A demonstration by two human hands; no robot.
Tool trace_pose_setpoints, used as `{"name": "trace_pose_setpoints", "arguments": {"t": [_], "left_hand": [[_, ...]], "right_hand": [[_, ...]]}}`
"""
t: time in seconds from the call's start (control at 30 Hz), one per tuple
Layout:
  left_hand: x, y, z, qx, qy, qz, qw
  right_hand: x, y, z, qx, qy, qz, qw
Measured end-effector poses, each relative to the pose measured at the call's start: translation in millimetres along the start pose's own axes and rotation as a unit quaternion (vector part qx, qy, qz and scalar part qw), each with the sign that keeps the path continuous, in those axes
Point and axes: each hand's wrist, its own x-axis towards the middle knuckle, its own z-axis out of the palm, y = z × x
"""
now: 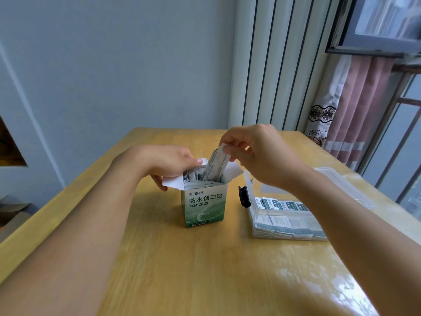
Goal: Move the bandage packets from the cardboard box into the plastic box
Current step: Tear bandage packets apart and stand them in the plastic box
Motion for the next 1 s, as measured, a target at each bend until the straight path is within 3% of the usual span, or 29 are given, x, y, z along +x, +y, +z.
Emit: {"name": "trace_pose_setpoints", "arguments": {"t": [0.1,0.2,0.27,0.33,0.43,0.5,0.57,0.6,0.63,0.7,0.8,0.9,1.0], "left_hand": [[-1.7,1.4,-5.5,0.026,0.018,0.008,0.999],[-4.6,4.8,-14.6,0.055,0.114,0.050,0.991],[-8.3,12.7,-19.4,-0.011,0.183,0.081,0.980],[-14.7,28.6,-19.3,-0.172,0.222,0.102,0.954],[-19.3,52.5,-13.0,-0.476,0.203,0.059,0.854],[-21.4,64.0,-4.4,-0.655,0.096,0.031,0.749],[-26.6,75.9,5.9,-0.784,-0.018,0.022,0.620],[-28.2,80.4,12.0,-0.820,-0.047,0.034,0.570],[-29.7,83.7,18.5,-0.837,-0.049,0.047,0.543],[-28.7,86.1,27.0,-0.846,-0.033,0.051,0.529],[-22.2,81.2,28.9,-0.853,-0.001,0.025,0.521],[-18.2,78.6,29.6,-0.857,0.035,0.030,0.512],[-17.7,80.1,30.8,-0.839,0.047,0.041,0.540]], "right_hand": [[2.0,5.4,-10.9,0.025,0.043,0.013,0.999],[5.4,12.0,-27.2,0.103,0.108,0.032,0.988],[6.7,13.2,-35.9,0.139,0.154,0.026,0.978],[6.7,11.5,-40.4,0.153,0.223,0.010,0.963],[5.2,3.9,-41.3,0.079,0.354,-0.029,0.932],[2.7,-2.8,-35.9,-0.005,0.407,-0.079,0.910],[-1.2,-7.5,-26.3,-0.067,0.410,-0.149,0.897],[-3.3,-8.7,-20.5,-0.086,0.387,-0.183,0.899],[-5.3,-9.5,-15.0,-0.099,0.352,-0.216,0.905],[-6.9,-8.8,-6.2,-0.111,0.280,-0.273,0.914],[-6.0,-5.8,-0.1,-0.114,0.238,-0.305,0.915],[-5.2,-4.2,-4.0,-0.070,0.225,-0.279,0.931],[-3.6,-3.2,-12.8,0.011,0.271,-0.177,0.946]]}}
